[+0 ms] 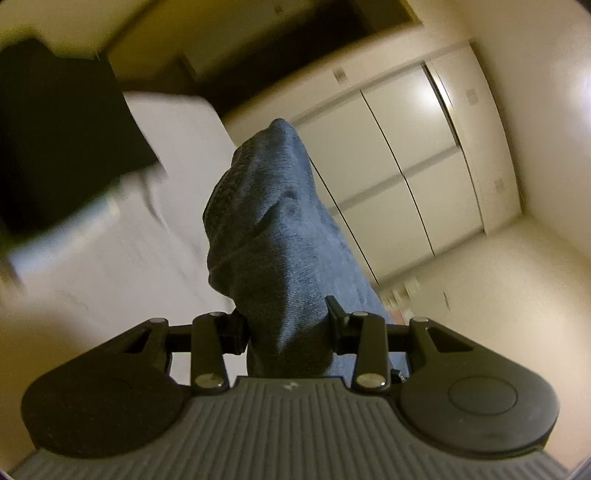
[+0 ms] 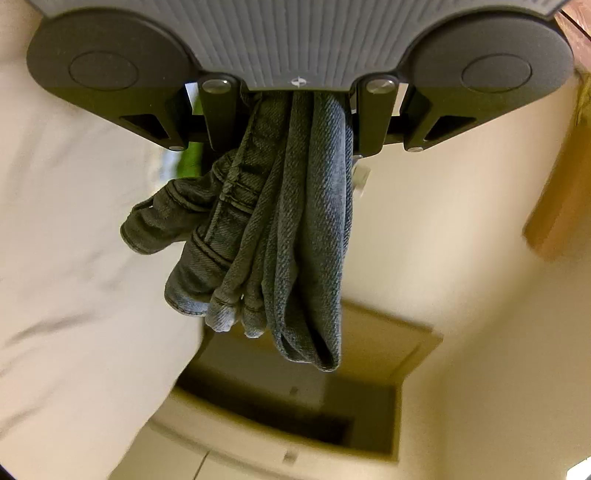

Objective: Fold clothes
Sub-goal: 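Carry the lifted jeans with both tools to the clothes stack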

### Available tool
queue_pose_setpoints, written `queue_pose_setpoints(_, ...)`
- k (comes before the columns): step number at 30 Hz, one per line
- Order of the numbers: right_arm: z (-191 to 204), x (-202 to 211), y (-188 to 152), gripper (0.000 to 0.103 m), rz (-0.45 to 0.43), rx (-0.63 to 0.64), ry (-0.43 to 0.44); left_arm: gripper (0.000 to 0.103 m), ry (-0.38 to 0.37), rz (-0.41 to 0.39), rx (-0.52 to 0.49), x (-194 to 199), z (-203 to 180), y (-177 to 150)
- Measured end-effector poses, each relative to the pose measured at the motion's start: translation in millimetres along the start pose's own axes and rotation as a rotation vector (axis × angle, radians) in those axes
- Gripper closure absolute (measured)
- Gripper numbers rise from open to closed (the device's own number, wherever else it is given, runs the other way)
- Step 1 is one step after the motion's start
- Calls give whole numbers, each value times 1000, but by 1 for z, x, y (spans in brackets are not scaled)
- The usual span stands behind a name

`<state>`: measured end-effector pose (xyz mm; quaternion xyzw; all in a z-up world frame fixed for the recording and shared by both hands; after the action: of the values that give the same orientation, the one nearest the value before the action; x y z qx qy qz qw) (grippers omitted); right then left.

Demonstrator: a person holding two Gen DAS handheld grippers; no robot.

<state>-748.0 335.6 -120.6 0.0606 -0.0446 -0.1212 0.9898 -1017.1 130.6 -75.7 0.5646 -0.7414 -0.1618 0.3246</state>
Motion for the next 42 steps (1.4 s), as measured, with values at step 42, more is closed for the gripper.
queue_pose_setpoints(42, -41, -294, 15, 36, 106, 371, -456, 60, 418, -8, 144, 27, 262, 105)
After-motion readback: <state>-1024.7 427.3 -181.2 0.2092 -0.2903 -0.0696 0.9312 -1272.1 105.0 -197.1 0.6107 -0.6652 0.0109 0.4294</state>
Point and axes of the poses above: each gripper's, at about its wrist camera, not at the fingertips, and x roughly against the way its jaws point, z to its left, y to its top, the point moved 10 cm from there along -x, roughly the way its jaws point, and after that the axes turned 12 degrees about -x, right-handed, at the moved point
